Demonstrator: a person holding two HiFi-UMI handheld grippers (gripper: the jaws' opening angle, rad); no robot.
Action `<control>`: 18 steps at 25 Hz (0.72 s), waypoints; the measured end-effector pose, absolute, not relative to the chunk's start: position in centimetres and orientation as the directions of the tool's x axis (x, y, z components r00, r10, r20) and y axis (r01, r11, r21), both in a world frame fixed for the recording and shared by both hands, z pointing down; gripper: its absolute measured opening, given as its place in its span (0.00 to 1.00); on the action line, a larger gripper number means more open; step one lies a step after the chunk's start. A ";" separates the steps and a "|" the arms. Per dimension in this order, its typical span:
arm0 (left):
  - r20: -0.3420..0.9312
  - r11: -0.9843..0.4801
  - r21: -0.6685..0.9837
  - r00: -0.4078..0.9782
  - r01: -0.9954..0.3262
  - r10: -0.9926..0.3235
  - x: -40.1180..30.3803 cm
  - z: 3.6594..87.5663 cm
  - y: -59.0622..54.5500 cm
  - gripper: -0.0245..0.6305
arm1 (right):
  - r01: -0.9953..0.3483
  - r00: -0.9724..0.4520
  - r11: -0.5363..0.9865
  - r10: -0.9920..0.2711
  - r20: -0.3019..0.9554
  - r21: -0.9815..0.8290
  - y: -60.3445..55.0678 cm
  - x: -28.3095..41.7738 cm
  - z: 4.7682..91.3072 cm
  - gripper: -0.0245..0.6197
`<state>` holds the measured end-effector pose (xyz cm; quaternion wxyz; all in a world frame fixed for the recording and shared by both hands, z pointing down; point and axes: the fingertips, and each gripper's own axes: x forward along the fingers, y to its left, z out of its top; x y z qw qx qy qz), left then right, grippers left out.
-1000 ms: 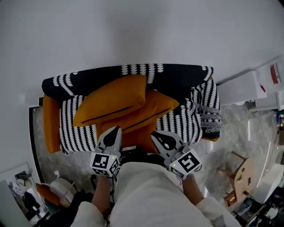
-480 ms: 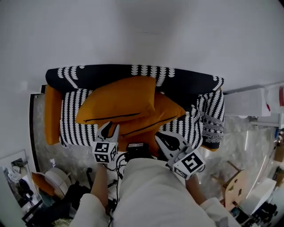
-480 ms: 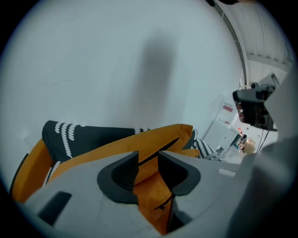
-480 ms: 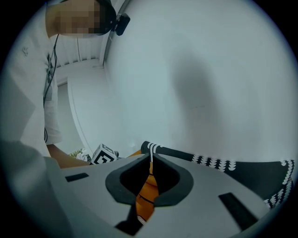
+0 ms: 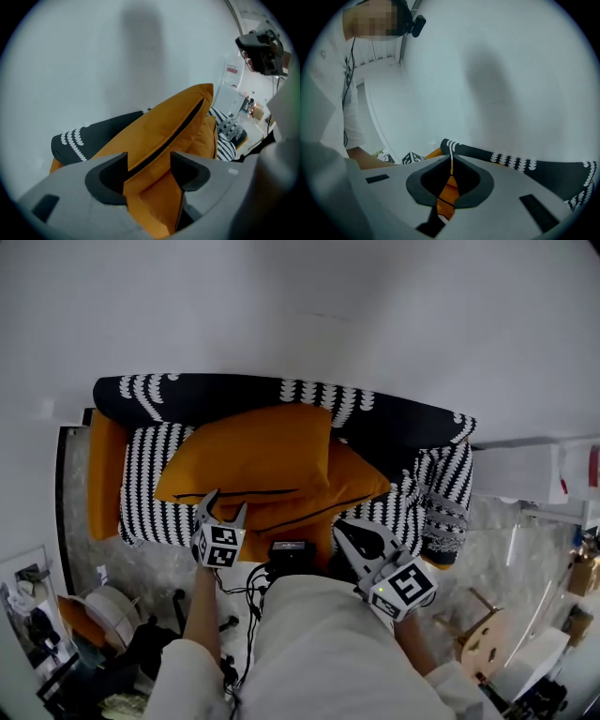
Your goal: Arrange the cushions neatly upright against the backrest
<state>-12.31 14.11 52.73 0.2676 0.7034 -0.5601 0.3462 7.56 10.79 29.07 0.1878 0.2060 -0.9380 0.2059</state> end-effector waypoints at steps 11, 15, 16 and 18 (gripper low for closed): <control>0.806 -0.222 0.077 0.192 -0.972 -0.560 -12.6 55.4 12.9 0.44 | -0.487 -0.826 0.821 -0.324 0.461 -0.297 10.1 6.6 29.3 0.05; 0.801 -0.208 0.090 0.195 -0.974 -0.566 -12.7 55.4 12.3 0.37 | -0.503 -0.819 0.813 -0.340 0.462 -0.295 9.8 6.6 29.3 0.05; 0.798 -0.207 0.092 0.196 -0.974 -0.570 -12.7 55.3 12.2 0.34 | -0.506 -0.818 0.811 -0.342 0.462 -0.295 9.8 6.7 29.3 0.05; 0.792 -0.213 0.088 0.198 -0.973 -0.577 -12.6 55.0 12.1 0.29 | -0.511 -0.816 0.808 -0.348 0.462 -0.293 9.8 6.8 29.3 0.05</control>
